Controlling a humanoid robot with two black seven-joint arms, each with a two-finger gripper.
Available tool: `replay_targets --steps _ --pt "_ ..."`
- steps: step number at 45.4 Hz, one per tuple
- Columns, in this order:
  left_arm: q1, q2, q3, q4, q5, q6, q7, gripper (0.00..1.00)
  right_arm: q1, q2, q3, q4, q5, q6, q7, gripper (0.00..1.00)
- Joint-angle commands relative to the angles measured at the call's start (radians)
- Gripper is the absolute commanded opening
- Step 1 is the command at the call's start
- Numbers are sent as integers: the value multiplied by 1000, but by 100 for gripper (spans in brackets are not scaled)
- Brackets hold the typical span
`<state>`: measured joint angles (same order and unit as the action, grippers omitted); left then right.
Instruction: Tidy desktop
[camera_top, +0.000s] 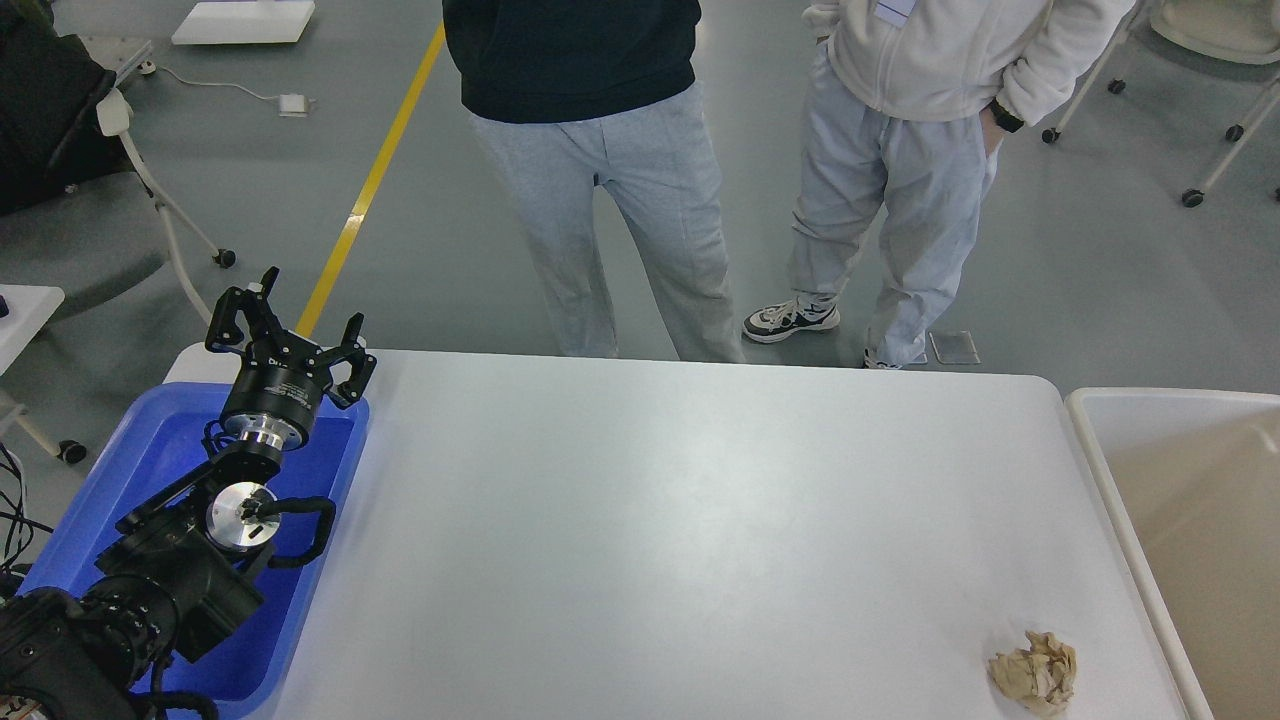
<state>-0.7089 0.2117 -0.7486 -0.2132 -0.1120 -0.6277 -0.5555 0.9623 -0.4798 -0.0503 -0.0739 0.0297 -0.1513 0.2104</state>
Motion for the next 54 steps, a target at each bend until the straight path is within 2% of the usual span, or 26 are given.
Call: replay_targets --steps 1,8,12,18,24,28,31,34,35,38,43,49,54 --pt "0 0 0 0 0 -1 0 100 -20 -54 56 -18 12 58 0 100" --pt "0 0 0 0 0 -1 -1 100 -23 -51 292 0 47 223 1 100" --pt "0 0 0 0 0 0 0 100 -25 -43 343 68 47 260 1 100" --pt "0 0 0 0 -1 -1 -1 100 -23 -69 382 279 50 259 1 100" --pt "0 0 0 0 0 -1 -1 100 -23 -134 493 566 41 254 1 100" --pt "0 0 -1 0 0 -1 -1 100 -30 -181 556 701 29 256 6 100" --pt "0 0 -1 0 0 -1 -1 100 -43 -200 613 790 26 257 35 100" --pt "0 0 0 0 0 -1 -1 100 -66 -210 685 871 22 254 92 100" --pt "0 0 0 0 0 -1 0 100 -109 -213 743 943 18 251 128 100" --pt "0 0 -1 0 0 -1 -1 100 -172 -221 808 1017 10 246 144 100" --pt "0 0 0 0 0 -1 0 100 -266 -209 882 1048 -40 251 185 100" --pt "0 0 -1 0 0 -1 0 100 -319 -165 874 1045 -59 262 282 100" --pt "0 0 0 0 0 -1 0 100 -384 -111 866 1048 -59 276 307 100"
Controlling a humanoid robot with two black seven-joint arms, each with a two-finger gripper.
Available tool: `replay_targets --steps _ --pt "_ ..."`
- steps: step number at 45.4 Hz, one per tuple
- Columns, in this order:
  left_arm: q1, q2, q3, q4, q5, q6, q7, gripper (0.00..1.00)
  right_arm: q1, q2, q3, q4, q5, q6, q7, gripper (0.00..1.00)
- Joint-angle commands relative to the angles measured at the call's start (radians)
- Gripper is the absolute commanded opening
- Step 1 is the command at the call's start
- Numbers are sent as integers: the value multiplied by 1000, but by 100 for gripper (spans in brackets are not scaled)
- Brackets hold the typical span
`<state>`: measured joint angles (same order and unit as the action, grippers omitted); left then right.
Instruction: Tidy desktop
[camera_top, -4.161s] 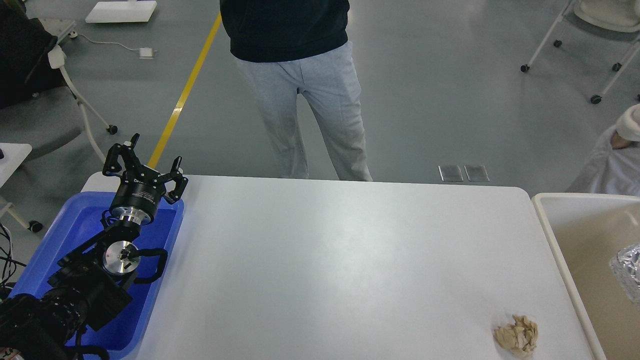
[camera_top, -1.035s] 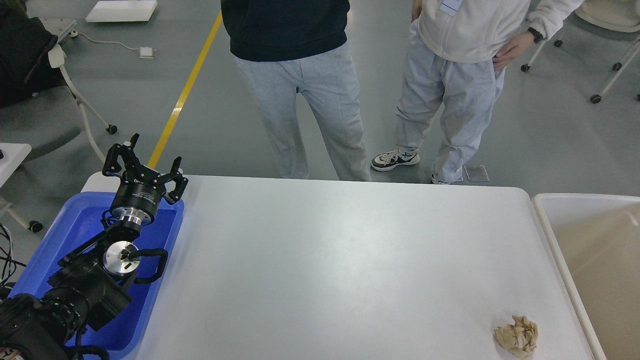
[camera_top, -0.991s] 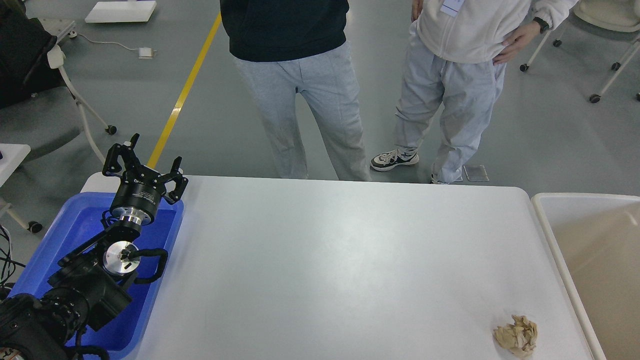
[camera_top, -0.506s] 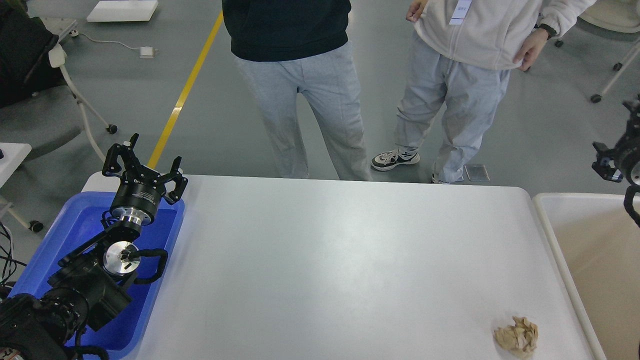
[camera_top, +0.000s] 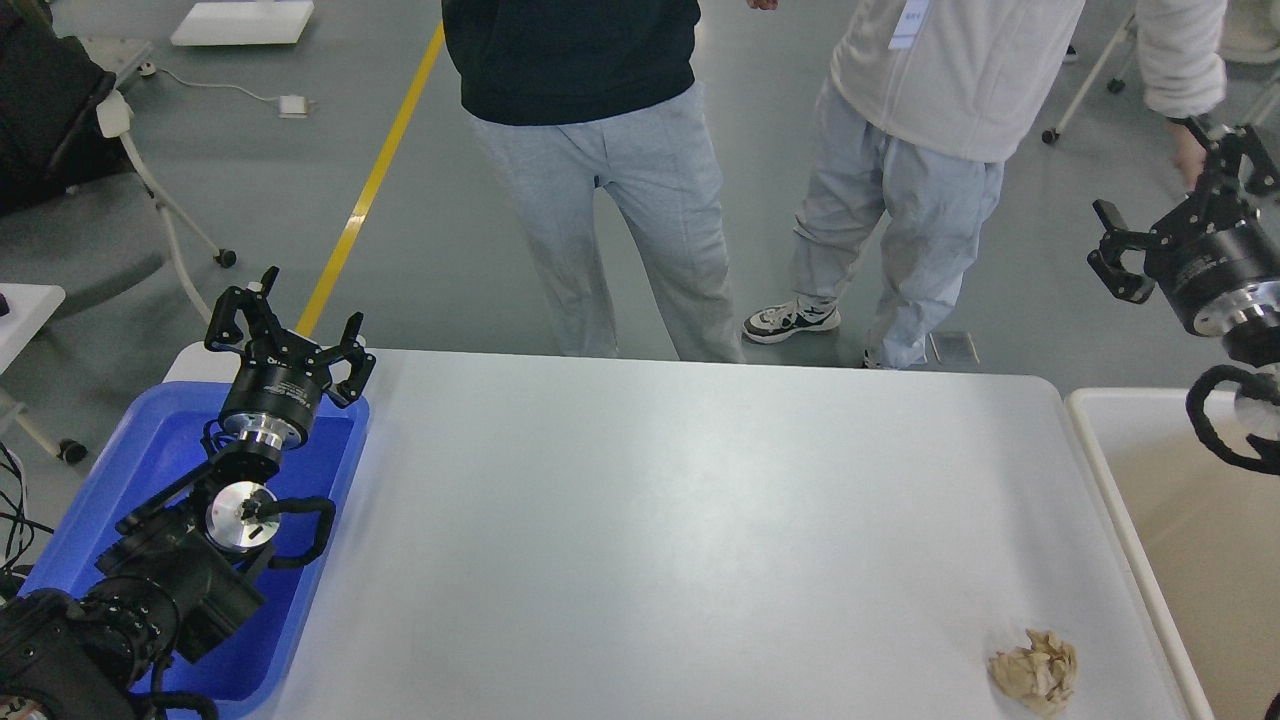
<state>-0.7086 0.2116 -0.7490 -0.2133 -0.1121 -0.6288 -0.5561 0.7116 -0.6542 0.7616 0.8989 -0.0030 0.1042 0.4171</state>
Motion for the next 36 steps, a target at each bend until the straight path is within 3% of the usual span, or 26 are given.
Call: replay_targets --steps 1,20,36 --pt "0 0 -1 0 0 0 1 100 -148 76 54 75 -26 25 100 100" --pt "0 0 -1 0 0 0 1 100 -212 234 56 -66 -26 40 100 100" --pt "0 0 0 0 0 0 1 100 -208 239 70 -67 -26 42 100 100"
